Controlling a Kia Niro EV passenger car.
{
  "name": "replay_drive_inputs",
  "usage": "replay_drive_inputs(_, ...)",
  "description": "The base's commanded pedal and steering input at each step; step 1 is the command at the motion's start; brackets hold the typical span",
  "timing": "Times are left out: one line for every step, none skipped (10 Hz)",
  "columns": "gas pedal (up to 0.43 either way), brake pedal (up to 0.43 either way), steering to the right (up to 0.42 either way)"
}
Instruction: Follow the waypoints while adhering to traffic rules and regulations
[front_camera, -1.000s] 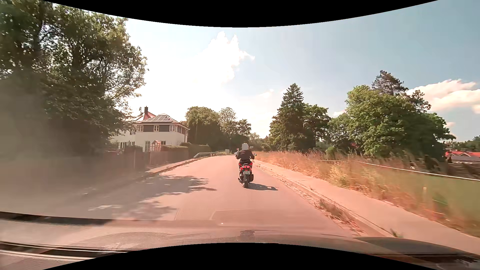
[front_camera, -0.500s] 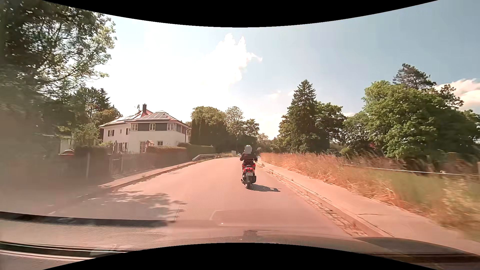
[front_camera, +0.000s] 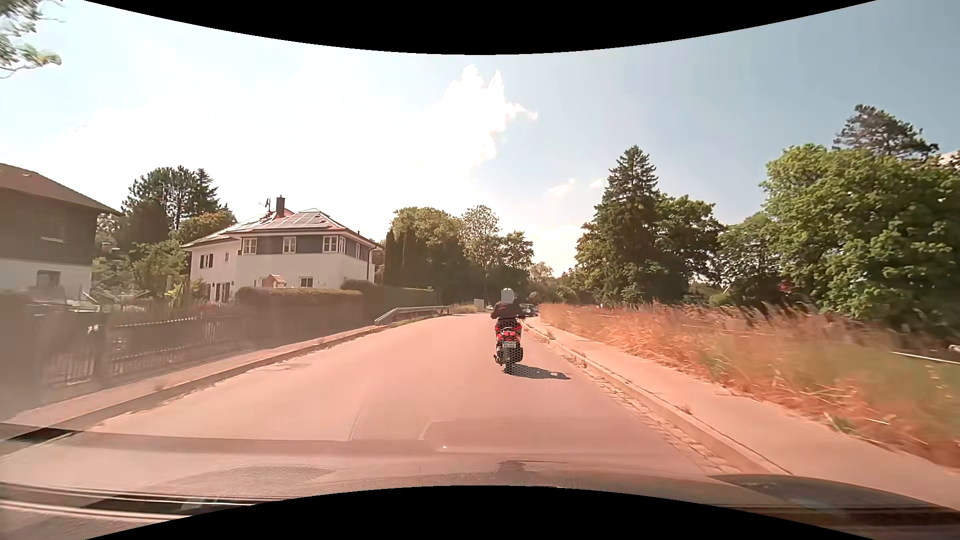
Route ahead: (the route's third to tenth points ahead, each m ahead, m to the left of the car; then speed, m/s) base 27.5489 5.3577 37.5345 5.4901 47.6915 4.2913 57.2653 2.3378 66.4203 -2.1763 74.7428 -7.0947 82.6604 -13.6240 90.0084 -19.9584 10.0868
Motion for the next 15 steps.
replay_drive_inputs(0.169,0.006,-0.016)
replay_drive_inputs(0.169,0.006,-0.016)
replay_drive_inputs(0.169,0.006,-0.016)
replay_drive_inputs(0.169,0.006,-0.016)
replay_drive_inputs(0.169,0.006,-0.016)
replay_drive_inputs(0.169,0.006,-0.015)
replay_drive_inputs(0.169,0.006,-0.013)
replay_drive_inputs(0.169,0.006,-0.009)
replay_drive_inputs(0.169,0.006,-0.007)
replay_drive_inputs(0.169,0.006,-0.007)
replay_drive_inputs(0.177,0.006,-0.004)
replay_drive_inputs(0.189,0.006,-0.003)
replay_drive_inputs(0.197,0.006,-0.003)
replay_drive_inputs(0.209,0.006,0.002)
replay_drive_inputs(0.209,0.006,0.01)
